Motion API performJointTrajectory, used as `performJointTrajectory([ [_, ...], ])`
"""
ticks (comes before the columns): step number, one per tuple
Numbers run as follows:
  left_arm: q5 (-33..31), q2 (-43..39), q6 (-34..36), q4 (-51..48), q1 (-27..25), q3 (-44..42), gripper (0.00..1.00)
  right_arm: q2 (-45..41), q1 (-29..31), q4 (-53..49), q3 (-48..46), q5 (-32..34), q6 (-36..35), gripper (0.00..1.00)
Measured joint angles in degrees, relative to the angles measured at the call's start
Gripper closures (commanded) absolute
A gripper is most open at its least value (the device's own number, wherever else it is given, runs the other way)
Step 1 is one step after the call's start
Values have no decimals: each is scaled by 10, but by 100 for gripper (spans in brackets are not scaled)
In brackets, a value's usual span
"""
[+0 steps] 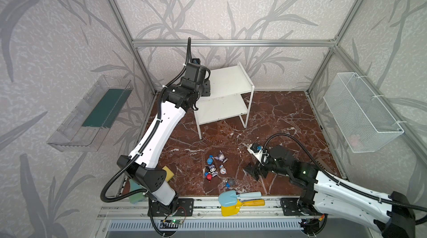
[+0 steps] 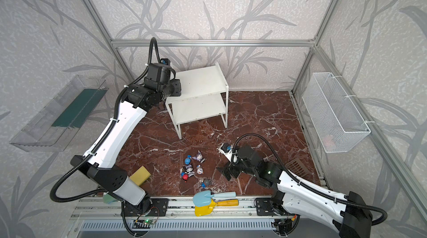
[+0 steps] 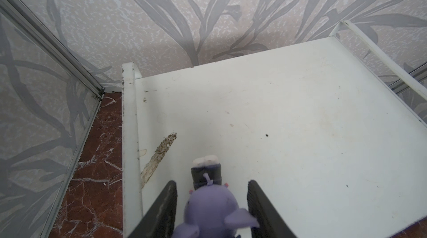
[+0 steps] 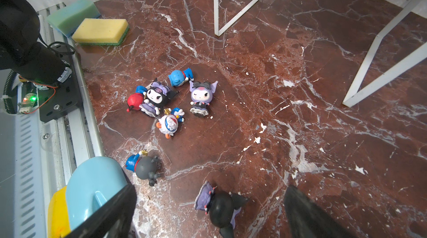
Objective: Place and organize the plastic toys onto the shelf
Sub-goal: 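Lift the purple figure with the left gripper up over the top shelf, then lower the purple figure onto the top shelf and open the left gripper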
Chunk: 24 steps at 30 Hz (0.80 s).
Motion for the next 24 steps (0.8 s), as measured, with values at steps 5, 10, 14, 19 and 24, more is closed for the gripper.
performJointTrajectory([
  [5, 0, -5, -11, -8, 0, -1, 51, 2, 2, 2, 0, 0, 0, 1],
  [10, -3, -19, -19, -17, 0, -10, 51, 2, 5, 4, 0, -1, 0, 1],
  [14, -4, -28, -24, -19, 0, -21, 49, 2, 6, 4, 0, -2, 0, 1],
  [19, -5, -38, -28, -20, 0, -32, 46, 2, 9, 4, 0, -2, 0, 1],
  [24, -4, -38, -30, -20, 0, -36, 41, 2, 12, 4, 0, -1, 0, 1],
])
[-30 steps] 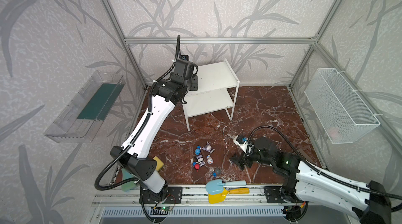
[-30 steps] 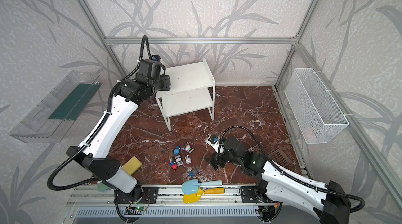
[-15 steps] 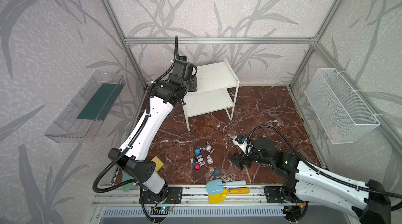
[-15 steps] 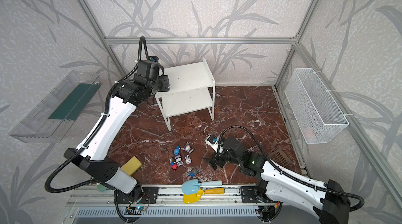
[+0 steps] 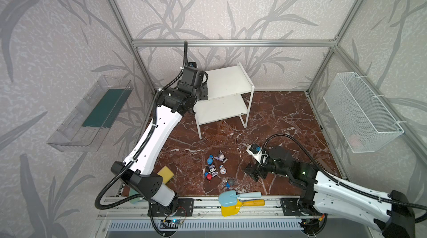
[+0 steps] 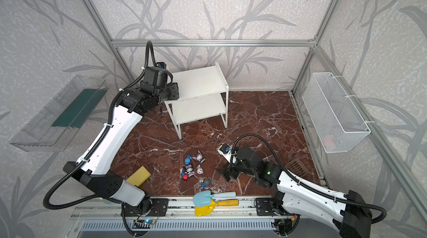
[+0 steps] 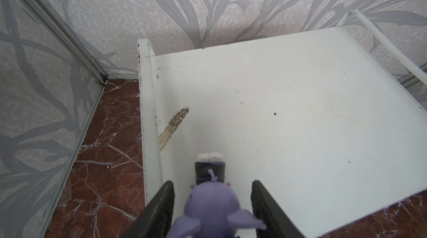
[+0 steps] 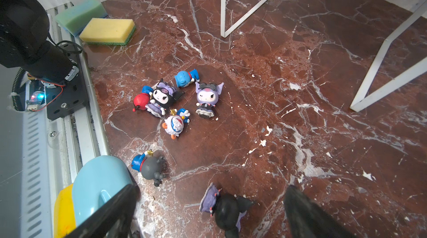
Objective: Place and organize the plastic toys onto the shelf
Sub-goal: 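Lower the purple figure onto the top shelf and open the left gripper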
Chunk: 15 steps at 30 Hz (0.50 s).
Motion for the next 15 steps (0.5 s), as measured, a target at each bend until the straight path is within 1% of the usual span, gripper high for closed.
performJointTrajectory([
  [2, 0, 0, 0, 0, 0, 0, 39, 0, 1, 0, 0, 1, 0, 1],
  [7, 3, 0, 0, 4, 0, 0, 28, -1, 1, 0, 0, 1, 0, 1],
  [15, 12, -3, 2, 6, 0, 0, 14, 0, 3, 0, 0, 1, 0, 1],
])
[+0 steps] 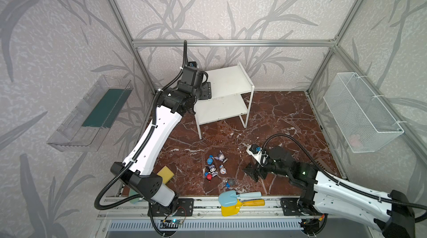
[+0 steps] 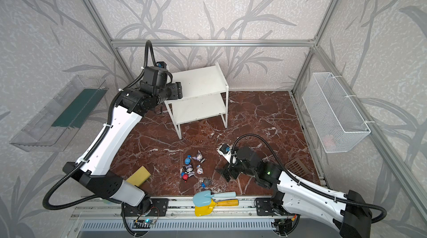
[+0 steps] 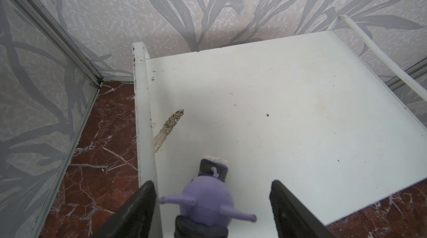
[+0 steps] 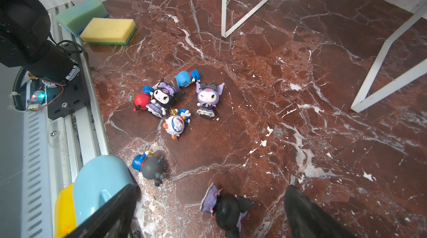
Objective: Place and organize the plastic toys onto the shelf
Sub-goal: 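Lower the purple figure onto the top shelf and open the left gripper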
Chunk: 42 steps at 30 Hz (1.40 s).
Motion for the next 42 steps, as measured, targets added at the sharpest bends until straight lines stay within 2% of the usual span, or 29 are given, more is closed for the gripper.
performJointTrajectory([
  [6, 21, -8, 1, 0, 0, 0, 7, 1, 2, 0, 0, 2, 0, 1],
  [23, 88, -15, 0, 3, 0, 6, 4, 1, 6, 4, 3, 9, 1, 1],
  [36, 90, -18, -2, 3, 0, 6, 3, 1, 9, 4, 3, 17, 5, 1],
  [42, 78, -25, 1, 2, 0, 6, 1, 16, 9, -5, 4, 36, 29, 1],
])
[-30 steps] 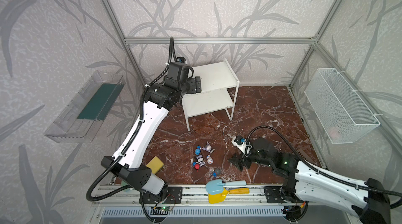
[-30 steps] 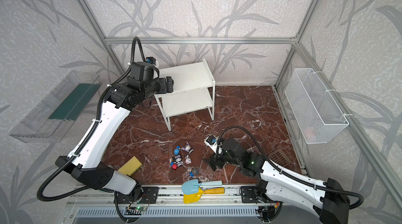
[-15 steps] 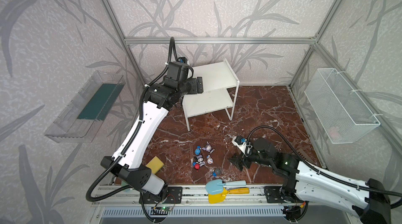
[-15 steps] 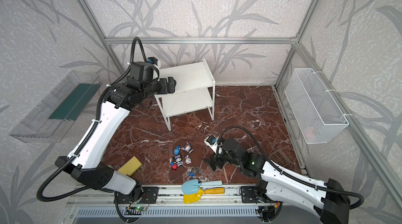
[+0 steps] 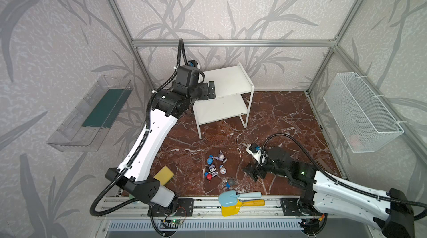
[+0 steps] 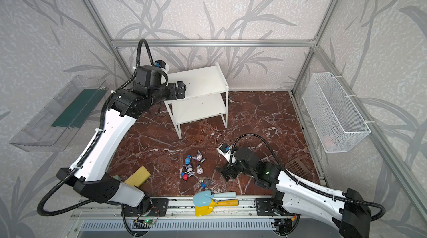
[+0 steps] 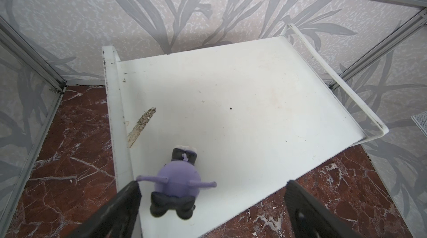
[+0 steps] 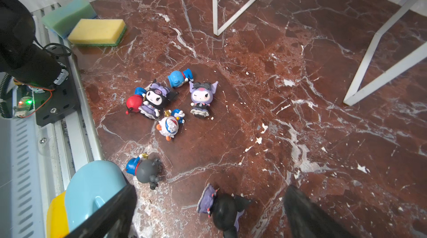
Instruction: Place and organize the plastic toys onto the shelf
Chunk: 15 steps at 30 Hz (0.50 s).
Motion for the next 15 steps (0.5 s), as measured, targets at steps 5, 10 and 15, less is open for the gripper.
performJointTrajectory([
  [5, -8, -7, 10, -1, 0, 0, 1, 24, 0, -31, 5, 23, 50, 1],
  [10, -45, -29, 44, -22, 0, -1, 1, 49, 12, -66, 5, 35, 125, 0],
  [15, -80, -112, 91, -44, 0, -46, 1, 65, 42, -78, 4, 37, 189, 0],
])
